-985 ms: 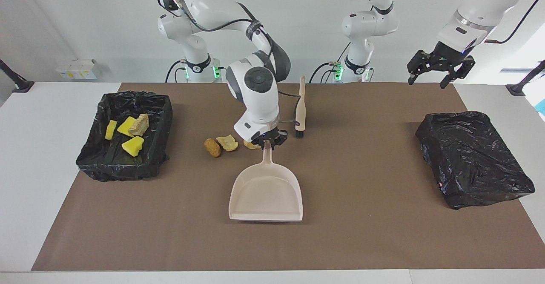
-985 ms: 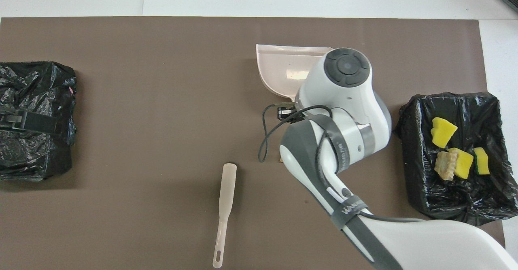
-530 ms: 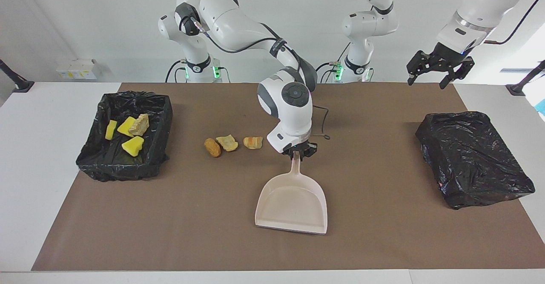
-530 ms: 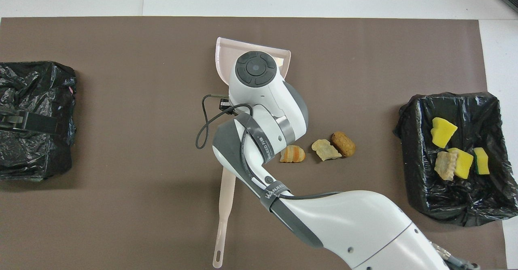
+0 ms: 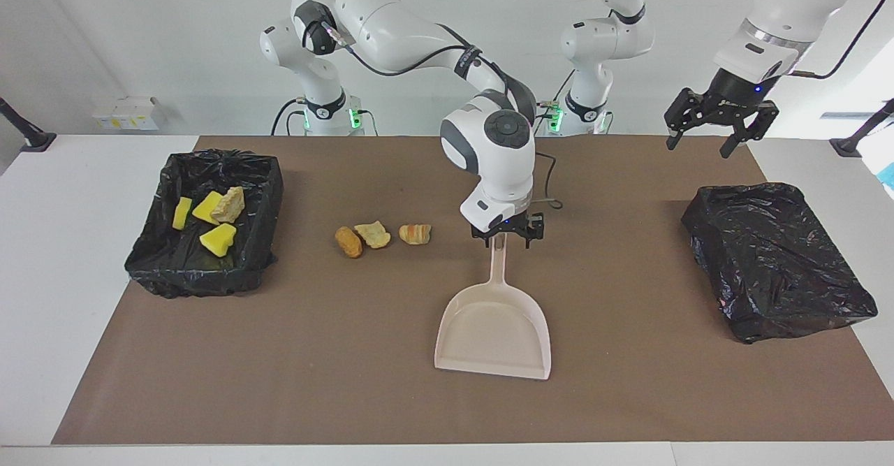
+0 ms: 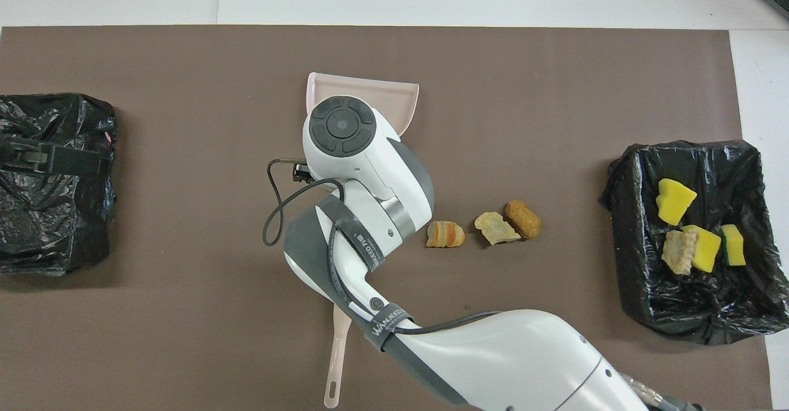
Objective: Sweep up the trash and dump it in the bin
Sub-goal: 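Bring the dustpan back with the right gripper and set it down, then grasp the dustpan with the left gripper while the right gripper grasps the brush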
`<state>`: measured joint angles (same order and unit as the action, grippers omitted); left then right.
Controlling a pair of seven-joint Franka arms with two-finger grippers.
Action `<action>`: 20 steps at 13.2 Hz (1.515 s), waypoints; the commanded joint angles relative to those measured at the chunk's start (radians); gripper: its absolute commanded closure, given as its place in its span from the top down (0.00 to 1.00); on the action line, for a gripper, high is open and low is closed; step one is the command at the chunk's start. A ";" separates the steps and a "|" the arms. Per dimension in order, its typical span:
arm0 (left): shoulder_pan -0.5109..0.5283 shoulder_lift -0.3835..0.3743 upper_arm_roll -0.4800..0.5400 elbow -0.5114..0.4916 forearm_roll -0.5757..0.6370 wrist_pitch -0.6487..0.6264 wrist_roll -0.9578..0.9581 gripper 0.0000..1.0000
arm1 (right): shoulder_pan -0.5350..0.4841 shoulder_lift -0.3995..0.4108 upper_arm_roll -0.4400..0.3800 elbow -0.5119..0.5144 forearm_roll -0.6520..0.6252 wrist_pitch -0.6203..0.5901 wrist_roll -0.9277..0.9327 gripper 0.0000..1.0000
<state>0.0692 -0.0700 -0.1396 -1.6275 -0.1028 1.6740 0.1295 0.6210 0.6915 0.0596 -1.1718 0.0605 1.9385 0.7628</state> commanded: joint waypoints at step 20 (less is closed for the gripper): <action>-0.466 0.515 0.006 0.060 0.101 0.467 -0.571 1.00 | 0.270 -0.520 0.016 -0.922 0.130 0.307 0.244 0.13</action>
<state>-0.3737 0.4493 -0.1410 -1.5416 -0.0140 2.1264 -0.4216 0.8987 0.1927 0.0733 -2.0693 0.1646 2.2320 1.0264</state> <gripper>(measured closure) 0.000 0.568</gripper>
